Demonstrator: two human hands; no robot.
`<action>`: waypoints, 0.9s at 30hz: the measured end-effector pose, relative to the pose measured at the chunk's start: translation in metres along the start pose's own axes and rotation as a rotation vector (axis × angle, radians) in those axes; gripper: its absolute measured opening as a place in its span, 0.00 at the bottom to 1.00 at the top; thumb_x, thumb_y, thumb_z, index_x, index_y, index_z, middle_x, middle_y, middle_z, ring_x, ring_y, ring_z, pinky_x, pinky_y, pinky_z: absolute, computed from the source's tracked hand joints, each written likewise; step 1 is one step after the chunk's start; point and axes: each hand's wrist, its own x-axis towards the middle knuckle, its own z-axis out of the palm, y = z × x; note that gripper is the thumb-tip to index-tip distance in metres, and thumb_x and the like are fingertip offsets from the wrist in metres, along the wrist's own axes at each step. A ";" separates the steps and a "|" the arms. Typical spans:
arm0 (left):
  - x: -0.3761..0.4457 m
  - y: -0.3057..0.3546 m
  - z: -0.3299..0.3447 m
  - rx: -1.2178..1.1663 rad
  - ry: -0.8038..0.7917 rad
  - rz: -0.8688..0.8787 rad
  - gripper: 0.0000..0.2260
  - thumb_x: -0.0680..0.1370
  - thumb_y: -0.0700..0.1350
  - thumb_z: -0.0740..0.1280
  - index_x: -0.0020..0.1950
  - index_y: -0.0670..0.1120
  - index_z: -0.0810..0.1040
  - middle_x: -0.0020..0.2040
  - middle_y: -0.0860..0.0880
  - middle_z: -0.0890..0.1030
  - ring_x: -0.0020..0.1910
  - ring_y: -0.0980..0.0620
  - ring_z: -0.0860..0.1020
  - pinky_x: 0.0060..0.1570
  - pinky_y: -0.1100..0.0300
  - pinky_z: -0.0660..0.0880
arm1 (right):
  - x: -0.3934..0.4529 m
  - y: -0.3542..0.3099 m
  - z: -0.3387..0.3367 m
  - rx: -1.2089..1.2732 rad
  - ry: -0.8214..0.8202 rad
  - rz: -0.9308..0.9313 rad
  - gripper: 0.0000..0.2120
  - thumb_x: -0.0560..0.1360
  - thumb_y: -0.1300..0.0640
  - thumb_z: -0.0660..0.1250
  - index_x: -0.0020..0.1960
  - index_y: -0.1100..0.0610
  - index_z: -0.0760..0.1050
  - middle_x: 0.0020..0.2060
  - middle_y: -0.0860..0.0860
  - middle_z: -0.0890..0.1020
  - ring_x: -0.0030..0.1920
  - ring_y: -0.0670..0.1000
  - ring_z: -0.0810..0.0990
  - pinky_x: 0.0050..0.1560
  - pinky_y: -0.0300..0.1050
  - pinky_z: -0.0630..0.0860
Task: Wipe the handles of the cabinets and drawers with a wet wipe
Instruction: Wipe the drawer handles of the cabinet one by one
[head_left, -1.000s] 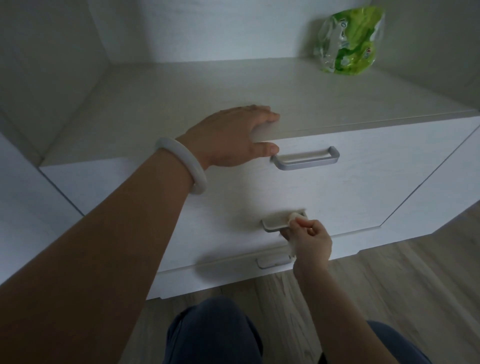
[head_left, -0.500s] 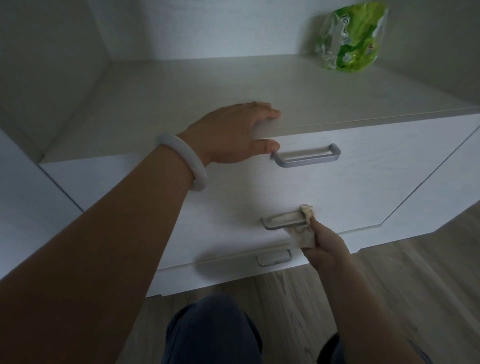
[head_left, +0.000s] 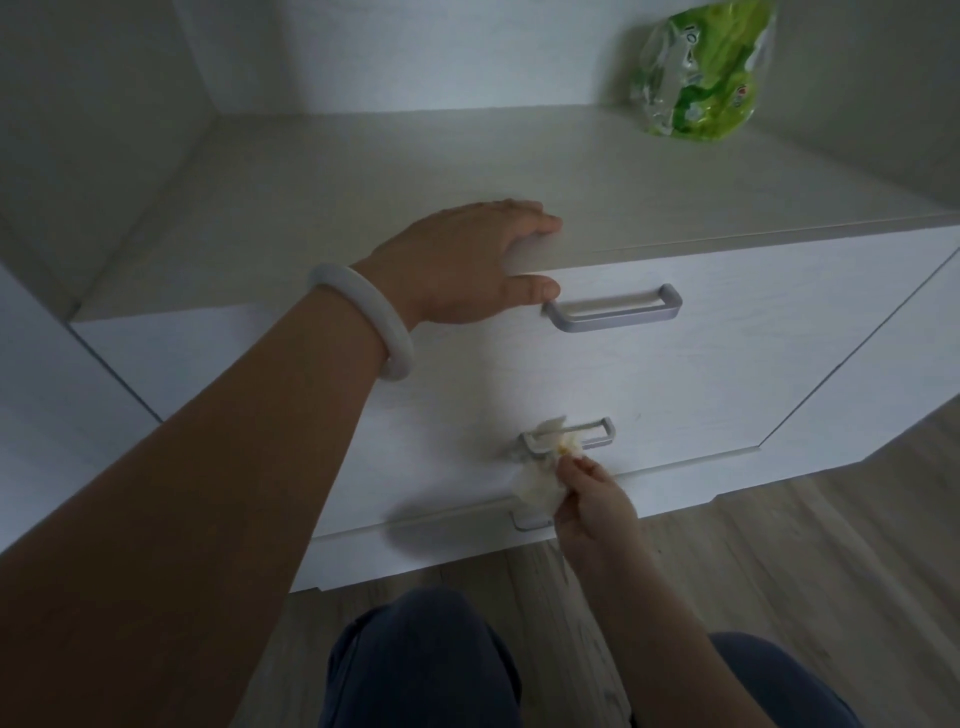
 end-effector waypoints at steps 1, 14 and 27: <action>0.000 0.000 0.000 0.001 -0.001 -0.001 0.30 0.76 0.60 0.65 0.76 0.55 0.61 0.77 0.54 0.59 0.76 0.56 0.57 0.75 0.56 0.54 | -0.004 0.001 0.002 -0.029 -0.003 -0.005 0.09 0.79 0.67 0.61 0.57 0.66 0.76 0.48 0.59 0.84 0.43 0.52 0.83 0.49 0.46 0.81; 0.001 -0.001 0.000 0.006 -0.003 -0.001 0.30 0.76 0.61 0.65 0.76 0.56 0.61 0.78 0.54 0.59 0.76 0.55 0.57 0.75 0.55 0.55 | -0.016 -0.003 0.022 0.191 0.041 0.028 0.06 0.78 0.65 0.64 0.54 0.65 0.77 0.45 0.58 0.83 0.40 0.50 0.85 0.41 0.42 0.83; -0.001 0.001 -0.001 0.017 -0.001 -0.005 0.30 0.76 0.60 0.65 0.76 0.54 0.61 0.77 0.55 0.59 0.76 0.55 0.57 0.74 0.58 0.53 | -0.020 -0.008 0.016 0.139 0.015 0.015 0.06 0.79 0.66 0.62 0.49 0.63 0.78 0.40 0.55 0.85 0.37 0.49 0.85 0.41 0.41 0.83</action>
